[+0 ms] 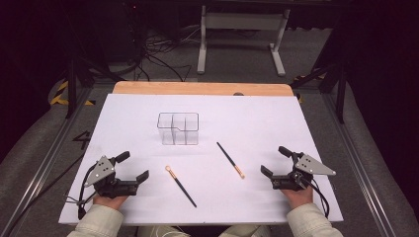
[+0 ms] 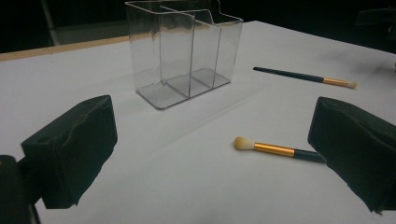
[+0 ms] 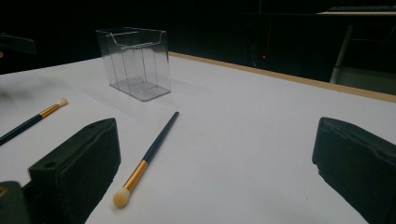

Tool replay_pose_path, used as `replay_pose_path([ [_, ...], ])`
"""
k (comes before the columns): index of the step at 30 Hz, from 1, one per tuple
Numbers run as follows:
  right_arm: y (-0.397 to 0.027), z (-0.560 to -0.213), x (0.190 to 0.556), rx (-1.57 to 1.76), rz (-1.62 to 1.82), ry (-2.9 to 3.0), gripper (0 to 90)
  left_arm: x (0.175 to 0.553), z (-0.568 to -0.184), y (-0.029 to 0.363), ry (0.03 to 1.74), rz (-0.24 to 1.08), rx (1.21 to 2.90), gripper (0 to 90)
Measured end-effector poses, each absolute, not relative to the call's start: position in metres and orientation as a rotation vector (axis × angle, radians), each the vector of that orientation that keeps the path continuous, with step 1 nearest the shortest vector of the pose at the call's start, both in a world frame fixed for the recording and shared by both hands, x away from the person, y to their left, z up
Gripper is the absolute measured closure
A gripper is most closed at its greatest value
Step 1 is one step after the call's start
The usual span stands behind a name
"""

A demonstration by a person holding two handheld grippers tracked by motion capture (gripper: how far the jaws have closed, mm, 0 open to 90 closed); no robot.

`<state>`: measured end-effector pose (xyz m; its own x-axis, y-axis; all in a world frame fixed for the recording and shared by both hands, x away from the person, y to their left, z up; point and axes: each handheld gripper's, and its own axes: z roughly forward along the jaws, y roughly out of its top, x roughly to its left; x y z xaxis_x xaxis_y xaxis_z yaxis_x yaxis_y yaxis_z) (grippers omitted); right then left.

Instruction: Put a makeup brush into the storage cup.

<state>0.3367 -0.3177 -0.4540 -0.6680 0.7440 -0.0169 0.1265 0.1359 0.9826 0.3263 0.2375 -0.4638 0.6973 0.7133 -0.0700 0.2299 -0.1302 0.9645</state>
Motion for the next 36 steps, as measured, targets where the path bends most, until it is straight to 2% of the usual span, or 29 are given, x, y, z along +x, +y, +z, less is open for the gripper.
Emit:
replay_pose_path([
  [9,-0.318,-0.454,0.337,0.838,1.569,1.907,1.8,0.325,-0.457,0.233,0.751,0.482,1.697,2.3],
  [16,-0.318,-0.454,0.337,0.844,1.568,1.906,1.8,0.324,-0.448,0.221,0.703,0.393,1.680,1.6],
  [19,-0.317,-0.454,0.336,0.846,1.567,1.909,1.8,0.324,-0.442,0.214,0.686,0.404,1.694,1.0],
  [36,-0.317,-0.454,0.336,0.847,1.563,1.913,1.8,0.325,-0.423,0.189,0.749,0.348,1.762,0.2],
])
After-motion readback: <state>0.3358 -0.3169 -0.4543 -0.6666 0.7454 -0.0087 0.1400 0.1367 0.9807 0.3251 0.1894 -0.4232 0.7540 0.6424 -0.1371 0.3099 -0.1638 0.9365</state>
